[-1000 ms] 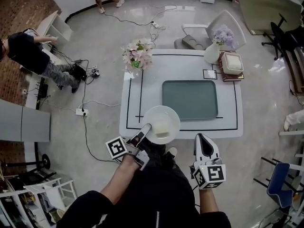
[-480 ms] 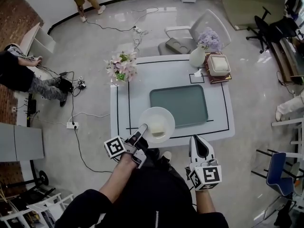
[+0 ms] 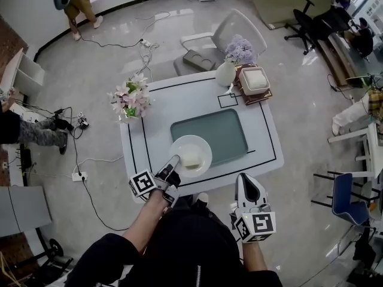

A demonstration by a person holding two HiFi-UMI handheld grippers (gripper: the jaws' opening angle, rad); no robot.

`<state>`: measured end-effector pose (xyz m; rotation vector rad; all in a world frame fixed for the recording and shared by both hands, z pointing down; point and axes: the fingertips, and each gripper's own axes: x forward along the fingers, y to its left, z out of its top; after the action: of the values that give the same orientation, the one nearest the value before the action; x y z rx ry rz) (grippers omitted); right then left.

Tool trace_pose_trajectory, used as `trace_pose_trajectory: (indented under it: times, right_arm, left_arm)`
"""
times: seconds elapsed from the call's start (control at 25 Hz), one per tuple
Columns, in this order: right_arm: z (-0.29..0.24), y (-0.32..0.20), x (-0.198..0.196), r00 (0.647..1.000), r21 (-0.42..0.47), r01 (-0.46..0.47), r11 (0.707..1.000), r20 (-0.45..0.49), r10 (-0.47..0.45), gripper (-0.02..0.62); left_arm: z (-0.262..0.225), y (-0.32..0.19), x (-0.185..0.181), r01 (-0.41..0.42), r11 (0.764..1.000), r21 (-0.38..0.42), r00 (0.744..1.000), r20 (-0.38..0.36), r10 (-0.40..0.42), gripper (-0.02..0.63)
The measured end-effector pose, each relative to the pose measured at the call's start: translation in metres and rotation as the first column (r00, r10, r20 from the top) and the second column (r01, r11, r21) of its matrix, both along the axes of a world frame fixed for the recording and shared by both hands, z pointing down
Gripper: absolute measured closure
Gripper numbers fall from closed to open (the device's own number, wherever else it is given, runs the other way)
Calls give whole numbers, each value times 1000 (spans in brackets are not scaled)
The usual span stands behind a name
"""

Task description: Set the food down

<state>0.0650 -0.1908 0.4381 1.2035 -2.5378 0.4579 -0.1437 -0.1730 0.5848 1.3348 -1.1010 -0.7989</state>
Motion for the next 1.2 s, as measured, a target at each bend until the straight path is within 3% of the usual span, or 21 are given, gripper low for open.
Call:
trace_pose_trajectory:
  times: [0.2, 0.76, 1.2]
  right_arm:
    - [-1, 2, 13, 997, -5, -78, 997, -24, 78, 583]
    - [3, 20, 62, 959, -19, -273, 962, -84, 270, 583]
    - [12, 26, 74, 938, -44, -332, 942, -123, 324, 583]
  left_arm:
    - [20, -18, 6, -72, 997, -21, 997, 28, 72, 586]
    - [66, -73, 43, -191, 980, -59, 981, 15, 192, 586]
    - [98, -114, 51, -200, 973, -115, 978, 35, 205, 586]
